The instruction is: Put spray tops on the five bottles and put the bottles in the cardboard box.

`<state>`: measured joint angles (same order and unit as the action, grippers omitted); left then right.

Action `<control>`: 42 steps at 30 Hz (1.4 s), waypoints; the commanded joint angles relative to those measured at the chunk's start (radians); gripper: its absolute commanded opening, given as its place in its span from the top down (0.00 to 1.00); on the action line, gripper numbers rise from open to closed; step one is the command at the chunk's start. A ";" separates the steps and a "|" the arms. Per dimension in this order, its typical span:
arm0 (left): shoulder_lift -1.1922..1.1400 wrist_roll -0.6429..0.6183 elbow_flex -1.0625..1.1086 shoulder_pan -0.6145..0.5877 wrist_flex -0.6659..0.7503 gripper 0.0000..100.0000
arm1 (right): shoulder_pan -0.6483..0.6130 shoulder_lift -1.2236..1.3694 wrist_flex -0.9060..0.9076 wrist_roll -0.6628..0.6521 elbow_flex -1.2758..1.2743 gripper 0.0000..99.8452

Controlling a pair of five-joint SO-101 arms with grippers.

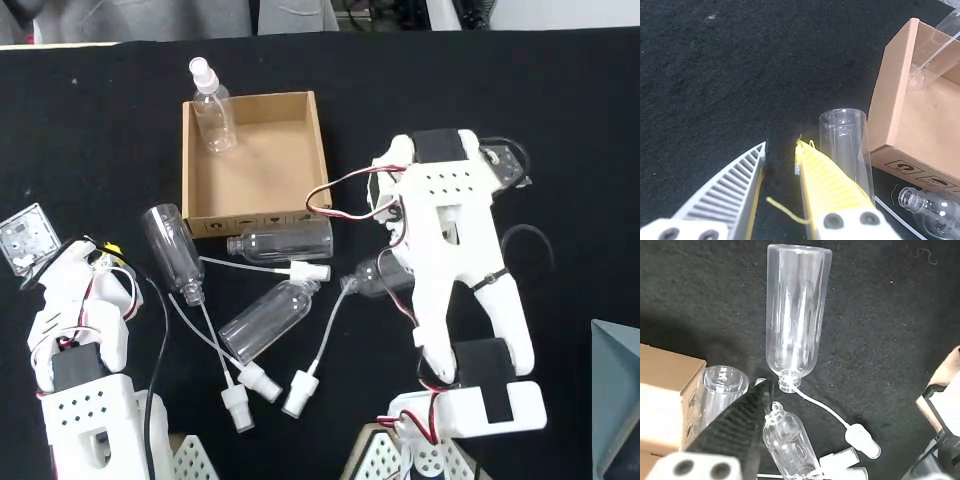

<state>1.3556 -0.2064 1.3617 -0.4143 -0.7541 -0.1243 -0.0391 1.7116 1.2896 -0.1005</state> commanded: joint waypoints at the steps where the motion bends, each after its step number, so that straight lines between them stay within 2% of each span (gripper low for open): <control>1: 0.018 0.012 -0.018 -0.010 0.021 0.91 | 0.031 -0.067 0.021 -0.109 0.070 0.43; 7: 0.018 0.052 -0.018 -0.010 0.021 0.91 | 0.035 -0.067 0.021 -0.342 0.067 0.43; 13: 0.018 0.052 -0.018 -0.010 0.021 0.91 | 0.034 -0.067 0.021 -0.562 0.067 0.43; 19: 0.018 0.052 -0.018 -0.010 0.021 0.91 | 0.034 -0.067 0.046 -0.848 0.067 0.43; 25: 0.018 0.052 -0.016 -0.010 0.020 0.91 | 0.034 -0.059 0.048 -1.048 0.047 0.43; 31: 0.018 0.052 -0.016 -0.010 0.020 0.91 | 0.015 -0.059 0.046 -1.301 -0.015 0.43; 37: 0.018 0.052 -0.016 -0.010 0.020 0.91 | 0.015 -0.059 0.041 -1.643 -0.059 0.43; 42: 0.018 0.052 -0.016 -0.010 0.020 0.91 | 0.009 -0.058 0.040 -1.780 -0.094 0.43</control>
<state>1.3556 -0.1619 1.3617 -0.4143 -0.7541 -0.1243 -0.0391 1.7315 -0.4212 -0.1941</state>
